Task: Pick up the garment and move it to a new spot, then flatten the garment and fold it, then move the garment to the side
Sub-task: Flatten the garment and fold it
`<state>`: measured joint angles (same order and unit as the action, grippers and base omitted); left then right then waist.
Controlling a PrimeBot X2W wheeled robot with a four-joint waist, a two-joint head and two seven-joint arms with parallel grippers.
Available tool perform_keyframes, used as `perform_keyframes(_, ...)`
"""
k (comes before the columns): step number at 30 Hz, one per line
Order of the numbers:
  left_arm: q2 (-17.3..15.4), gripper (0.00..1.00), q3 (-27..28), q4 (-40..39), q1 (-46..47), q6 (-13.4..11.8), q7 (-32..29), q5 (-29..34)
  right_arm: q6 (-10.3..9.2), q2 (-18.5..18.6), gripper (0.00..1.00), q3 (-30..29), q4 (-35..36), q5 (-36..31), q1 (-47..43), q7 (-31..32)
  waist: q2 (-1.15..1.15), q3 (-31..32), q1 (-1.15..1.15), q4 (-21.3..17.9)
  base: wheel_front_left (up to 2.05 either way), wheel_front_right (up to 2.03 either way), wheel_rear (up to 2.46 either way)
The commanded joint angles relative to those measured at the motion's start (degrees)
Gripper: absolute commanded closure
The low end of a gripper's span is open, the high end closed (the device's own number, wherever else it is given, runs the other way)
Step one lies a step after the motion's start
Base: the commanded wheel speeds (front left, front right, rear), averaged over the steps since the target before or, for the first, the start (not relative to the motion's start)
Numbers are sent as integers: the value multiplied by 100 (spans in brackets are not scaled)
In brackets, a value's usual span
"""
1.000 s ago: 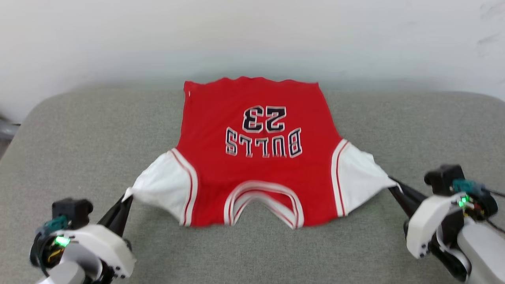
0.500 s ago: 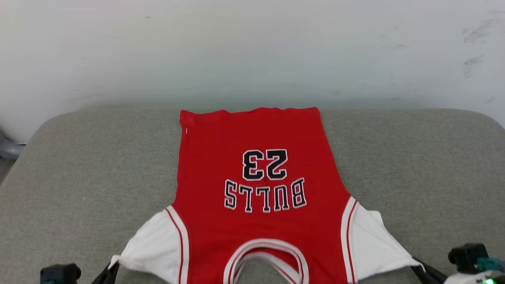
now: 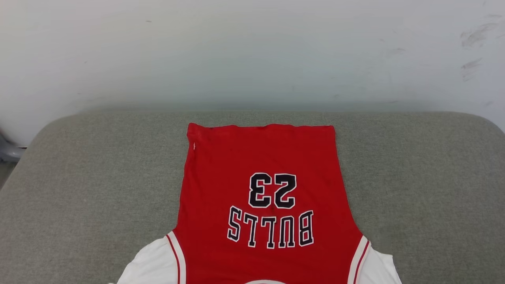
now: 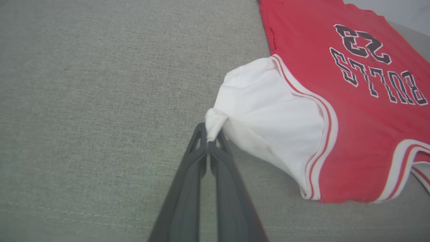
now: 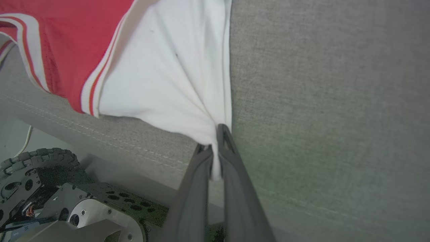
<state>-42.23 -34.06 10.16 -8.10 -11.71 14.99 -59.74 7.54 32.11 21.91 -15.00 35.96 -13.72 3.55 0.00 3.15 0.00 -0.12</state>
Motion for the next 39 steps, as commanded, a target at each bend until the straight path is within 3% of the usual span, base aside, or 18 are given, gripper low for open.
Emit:
perform_keyframes(1,48,100,53,-51,-78,-49,28,61,-9,-58,100,-242,147,-101,-126,72,0,-5,0,12,0,0,0)
perform_keyframes(3,51,100,62,-107,-51,-70,29,80,-9,-129,100,-404,224,-151,-81,96,0,-11,0,18,0,0,0)
perform_keyframes(4,64,100,57,-133,-35,-84,29,106,-9,-176,88,-504,265,-163,-38,118,0,-15,0,22,0,0,0)
perform_keyframes(5,75,100,50,-160,-13,-86,29,124,-9,-199,51,-587,317,-202,9,143,0,-20,0,29,0,0,0)
perform_keyframes(6,86,100,40,-180,11,-93,29,140,-9,-212,0,-687,377,-253,69,157,0,-24,0,37,0,0,0)
perform_keyframes(15,189,100,70,-406,195,-129,28,350,-8,-267,0,-1514,1112,-535,678,353,0,-163,0,175,0,0,0)
perform_keyframes(22,314,100,191,-606,542,-61,22,642,-8,-143,0,-2001,1654,-616,2111,942,0,-675,0,466,0,0,0)
perform_keyframes(29,674,100,273,-729,1194,110,22,1062,-8,-38,0,-1911,1490,-730,4057,2220,0,-1543,0,983,0,0,0)
perform_keyframes(31,868,100,338,-755,1412,221,22,1254,-8,-35,0,-1764,1110,-783,4875,3053,0,-1877,0,1180,0,0,0)
perform_keyframes(39,1386,100,497,-720,1878,534,22,1701,-8,-14,0,-1494,3,-1058,6545,5049,0,-2687,0,1624,0,0,0)
